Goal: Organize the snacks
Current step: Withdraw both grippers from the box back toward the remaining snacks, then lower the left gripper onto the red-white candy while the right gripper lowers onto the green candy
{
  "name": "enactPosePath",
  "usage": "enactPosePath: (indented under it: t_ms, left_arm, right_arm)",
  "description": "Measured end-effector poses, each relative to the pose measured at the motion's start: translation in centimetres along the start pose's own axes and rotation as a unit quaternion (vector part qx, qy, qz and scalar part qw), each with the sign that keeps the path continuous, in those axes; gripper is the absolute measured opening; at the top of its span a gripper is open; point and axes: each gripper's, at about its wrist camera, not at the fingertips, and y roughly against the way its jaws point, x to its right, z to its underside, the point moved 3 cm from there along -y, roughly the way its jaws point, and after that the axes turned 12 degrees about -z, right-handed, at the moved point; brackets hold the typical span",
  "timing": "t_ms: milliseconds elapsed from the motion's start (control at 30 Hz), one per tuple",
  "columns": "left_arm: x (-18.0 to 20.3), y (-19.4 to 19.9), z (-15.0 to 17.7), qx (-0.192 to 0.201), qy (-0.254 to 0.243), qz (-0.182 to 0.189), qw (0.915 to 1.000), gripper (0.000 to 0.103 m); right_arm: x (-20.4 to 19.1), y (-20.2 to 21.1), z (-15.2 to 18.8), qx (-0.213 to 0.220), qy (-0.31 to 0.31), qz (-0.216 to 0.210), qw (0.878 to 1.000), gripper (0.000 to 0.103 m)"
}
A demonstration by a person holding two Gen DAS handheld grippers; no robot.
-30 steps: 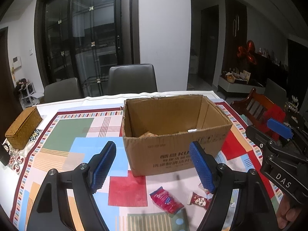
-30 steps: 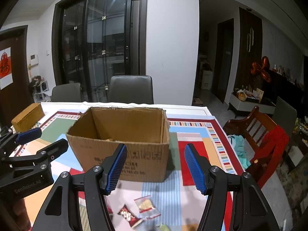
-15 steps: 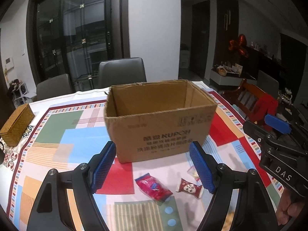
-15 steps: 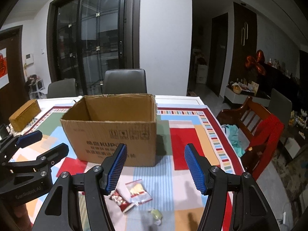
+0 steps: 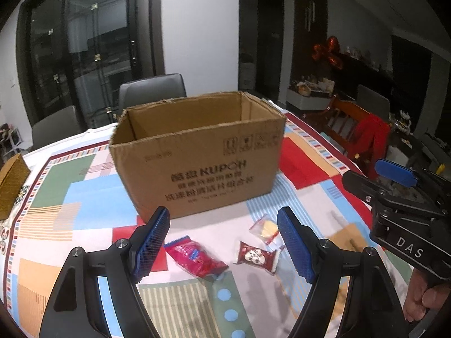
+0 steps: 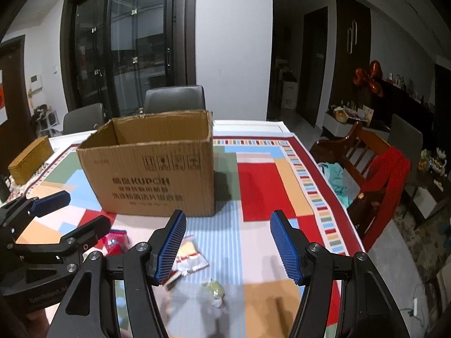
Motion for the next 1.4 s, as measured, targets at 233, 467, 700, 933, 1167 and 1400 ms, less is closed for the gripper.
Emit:
enactPosePath:
  t_ms: [233,467,700,933,1167,1400]
  left_arm:
    - [1.0,-0.6,1.2,-0.002,-0.029,0.02,0.9994,0.078]
    - [2.1,-1.4,2.4,-0.014,-0.055,0.033,0.9978,0.078]
    - [3.1,-2.2,3.4,-0.028,-0.075,0.046,0.9957,0.078]
    - [4.0,-3.2,4.5,-0.046,-0.095,0.062,0.9925,0.078]
    - [4.4,-4.4,5.1,-0.064,-0.106,0.07,0.9899,0.078]
    - [4.9,-5.7,5.8,-0.08,-0.116,0.074,0.9872,0.078]
  right_arm:
    - [0.4,-0.7,1.9,-0.021,-0.002,0.002,1.0,0.063]
    - [0.7,-1.1,3.3,-0.036,-0.006,0.002,0.999,0.063]
    - [0.9,-1.6,4.2,-0.048,-0.01,0.0,0.999,0.063]
    - [1.1,-2.3,5.2,-0.062,-0.011,-0.003,0.998,0.063]
    - [1.0,-3.6,6.2,-0.086,-0.012,-0.012,0.996,0.063]
    - [1.6,-5.2,7.3,-0.119,-0.031,-0.027,0.992,0.063]
